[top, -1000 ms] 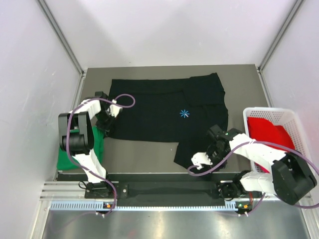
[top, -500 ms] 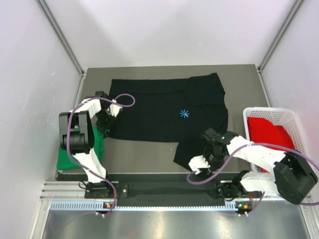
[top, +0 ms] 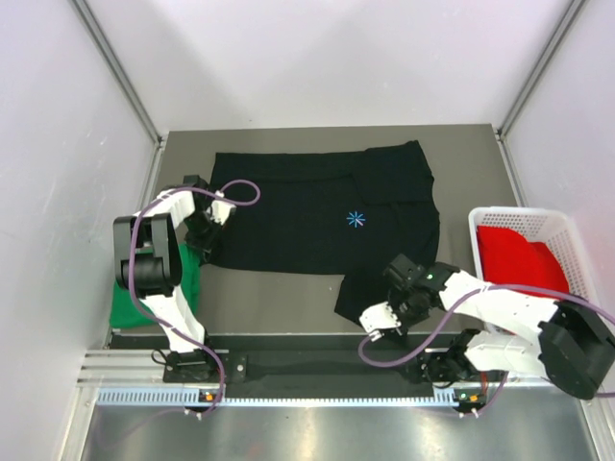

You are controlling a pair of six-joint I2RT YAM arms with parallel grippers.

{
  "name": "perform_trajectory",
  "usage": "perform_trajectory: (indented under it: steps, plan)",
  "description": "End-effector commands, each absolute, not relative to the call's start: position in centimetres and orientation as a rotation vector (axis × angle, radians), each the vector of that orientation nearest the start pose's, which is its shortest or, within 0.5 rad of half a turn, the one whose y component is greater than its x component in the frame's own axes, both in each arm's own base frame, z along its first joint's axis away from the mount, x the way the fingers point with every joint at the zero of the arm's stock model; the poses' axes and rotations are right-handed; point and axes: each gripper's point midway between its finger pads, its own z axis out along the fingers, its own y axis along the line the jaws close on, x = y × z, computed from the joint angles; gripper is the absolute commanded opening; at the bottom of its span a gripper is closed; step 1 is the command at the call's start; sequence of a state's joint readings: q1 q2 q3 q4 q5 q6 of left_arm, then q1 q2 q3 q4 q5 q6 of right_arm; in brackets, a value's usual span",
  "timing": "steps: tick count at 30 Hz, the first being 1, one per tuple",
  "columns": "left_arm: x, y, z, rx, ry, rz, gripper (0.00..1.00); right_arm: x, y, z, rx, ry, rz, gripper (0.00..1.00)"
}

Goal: Fold and stack the t-shirts
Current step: Fold the tshirt

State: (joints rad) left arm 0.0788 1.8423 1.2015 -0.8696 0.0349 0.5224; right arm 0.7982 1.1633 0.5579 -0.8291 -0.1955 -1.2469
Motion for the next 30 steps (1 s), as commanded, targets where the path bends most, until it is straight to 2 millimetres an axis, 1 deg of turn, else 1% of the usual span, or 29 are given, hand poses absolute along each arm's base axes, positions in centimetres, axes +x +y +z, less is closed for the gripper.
perform_trajectory:
  steps: [1,3,4,6,7,9,10,12,13,15,18,22,23,24,25,26,27,28,29,30]
  plan:
    - [31.6,3.6,3.4,0.675,2.925,-0.028,0.00,12.6,11.4,2.1,-2.423,1.611,0.206,0.00]
    - [32.3,3.6,4.6,0.673,2.890,-0.011,0.00,14.4,11.4,4.3,-2.312,1.627,0.153,0.00]
    - [32.5,3.7,5.0,0.670,2.878,-0.003,0.00,15.9,11.2,6.2,-2.220,1.679,0.146,0.00]
    - [33.1,3.9,6.2,0.669,2.841,0.027,0.00,17.0,10.9,8.1,-2.135,1.725,0.166,0.00]
    - [33.3,4.0,6.5,0.675,2.831,0.041,0.00,18.4,10.6,9.8,-2.041,1.747,0.163,0.00]
    - [33.7,4.0,7.5,0.673,2.806,0.047,0.00,19.8,10.2,11.1,-1.986,1.745,0.132,0.00]
    - [33.9,4.0,7.9,0.673,2.793,0.049,0.00,20.9,9.7,12.0,-1.934,1.767,0.111,0.00]
    - [34.7,4.2,9.0,0.665,2.757,0.073,0.00,22.3,9.0,12.9,-1.849,1.807,0.116,0.00]
    - [35.2,4.3,9.6,0.661,2.738,0.094,0.00,23.3,9.0,13.7,-1.817,1.813,0.121,0.00]
    - [36.0,4.7,10.6,0.656,2.701,0.134,0.00,24.5,9.0,14.5,-1.742,1.830,0.156,0.00]
    - [37.0,4.8,11.3,0.663,2.677,0.147,0.00,27.7,7.8,15.9,-1.584,1.887,0.132,0.00]
    - [37.9,5.0,11.0,0.666,2.686,0.150,0.00,31.5,7.6,18.0,-1.427,1.914,0.157,0.00]
    - [38.1,5.0,10.6,0.668,2.695,0.147,0.00,32.0,7.6,18.3,-1.385,1.932,0.175,0.00]
    - [38.5,5.0,10.8,0.667,2.688,0.150,0.00,33.0,7.6,18.9,-1.347,1.922,0.173,0.00]
    - [38.6,5.0,10.2,0.670,2.701,0.144,0.00,34.2,7.6,19.5,-1.313,1.922,0.176,0.00]
    - [39.2,5.1,10.4,0.665,2.693,0.151,0.00,35.1,7.7,20.1,-1.262,1.926,0.182,0.00]
    - [39.6,5.2,10.4,0.664,2.690,0.155,0.00,35.8,7.6,20.1,-1.236,1.935,0.189,0.00]
    - [39.9,5.3,9.8,0.666,2.700,0.152,0.00,37.2,7.7,20.3,-1.214,1.945,0.193,0.00]
    - [40.3,5.3,9.6,0.668,2.701,0.151,0.00,37.9,7.7,20.4,-1.171,1.966,0.208,0.00]
    - [41.3,5.4,10.1,0.662,2.683,0.160,0.00,39.0,7.6,20.7,-1.139,1.962,0.211,0.00]
